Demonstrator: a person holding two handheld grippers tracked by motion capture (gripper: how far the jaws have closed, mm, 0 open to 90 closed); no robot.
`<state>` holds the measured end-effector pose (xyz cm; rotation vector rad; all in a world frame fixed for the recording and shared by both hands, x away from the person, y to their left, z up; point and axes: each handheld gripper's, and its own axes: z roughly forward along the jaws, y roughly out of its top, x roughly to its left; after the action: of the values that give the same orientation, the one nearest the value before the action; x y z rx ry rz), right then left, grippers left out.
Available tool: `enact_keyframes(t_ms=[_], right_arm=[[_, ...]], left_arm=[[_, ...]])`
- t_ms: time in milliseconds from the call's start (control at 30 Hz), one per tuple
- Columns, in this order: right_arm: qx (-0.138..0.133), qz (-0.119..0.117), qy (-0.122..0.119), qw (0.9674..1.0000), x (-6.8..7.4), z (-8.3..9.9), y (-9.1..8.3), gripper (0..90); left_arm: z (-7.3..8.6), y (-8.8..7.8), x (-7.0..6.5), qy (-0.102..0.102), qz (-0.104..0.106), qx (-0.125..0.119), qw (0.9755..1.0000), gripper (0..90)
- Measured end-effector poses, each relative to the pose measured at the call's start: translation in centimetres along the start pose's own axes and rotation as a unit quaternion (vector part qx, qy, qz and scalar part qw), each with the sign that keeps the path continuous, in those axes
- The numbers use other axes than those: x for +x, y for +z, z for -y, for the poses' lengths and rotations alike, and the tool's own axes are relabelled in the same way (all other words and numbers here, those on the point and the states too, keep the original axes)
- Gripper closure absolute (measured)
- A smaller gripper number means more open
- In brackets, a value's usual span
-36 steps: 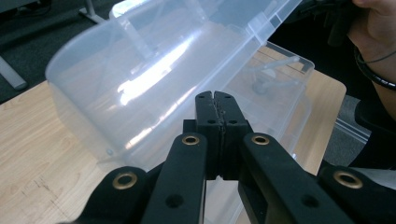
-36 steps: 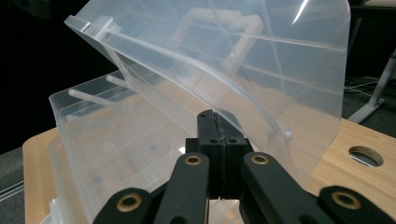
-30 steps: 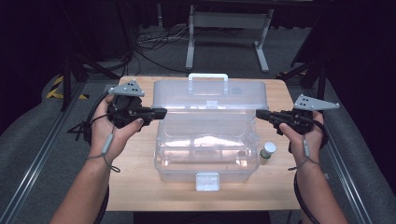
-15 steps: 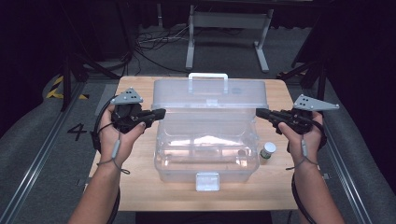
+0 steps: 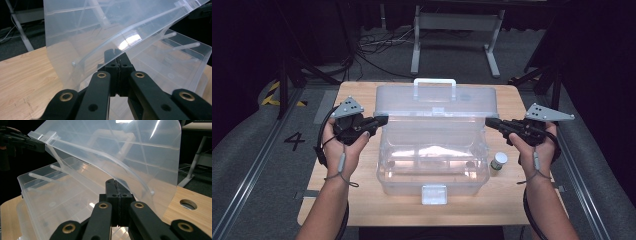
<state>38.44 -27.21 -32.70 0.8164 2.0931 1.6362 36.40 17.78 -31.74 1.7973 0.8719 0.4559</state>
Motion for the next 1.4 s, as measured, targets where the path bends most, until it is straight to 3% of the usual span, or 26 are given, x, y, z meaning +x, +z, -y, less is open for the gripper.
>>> enact_keyframes(t_ms=[100,367,467,600,900,1167,1233,1400], right_arm=[[0.001,-0.003,-0.001,1.0000,0.0,0.1,-0.1,90.0],[0.009,0.000,-0.009,0.9999,0.2,0.2,-0.8,90.0],[0.029,-0.002,-0.021,0.9994,0.4,0.2,-1.1,90.0],[0.068,0.023,-0.052,0.9961,0.7,0.7,-2.5,87.3],[0.080,0.075,-0.014,0.9938,-1.2,1.9,-6.0,79.3],[0.125,0.088,0.001,0.9883,-2.1,2.7,-5.9,70.4],[0.147,0.092,0.001,0.9849,-2.3,2.9,-5.7,69.5],[0.159,0.104,0.001,0.9817,-2.5,3.1,-5.7,67.8]], left_arm=[[0.0,0.2,-0.1,0.005,-0.014,0.002,0.9999,89.5],[0.0,0.2,-0.1,0.005,-0.014,0.004,0.9999,89.5],[-0.1,0.1,-0.1,0.011,-0.016,0.009,0.9998,89.4],[-0.2,-0.2,0.0,0.010,-0.009,0.015,0.9998,89.4],[-0.2,0.0,0.4,0.009,0.000,0.024,0.9997,89.4],[-0.3,0.2,0.4,0.012,0.003,0.031,0.9994,89.4],[-0.3,0.2,0.4,0.012,0.003,0.031,0.9995,89.4],[-0.4,0.3,0.4,0.014,0.002,0.032,0.9994,89.3]])
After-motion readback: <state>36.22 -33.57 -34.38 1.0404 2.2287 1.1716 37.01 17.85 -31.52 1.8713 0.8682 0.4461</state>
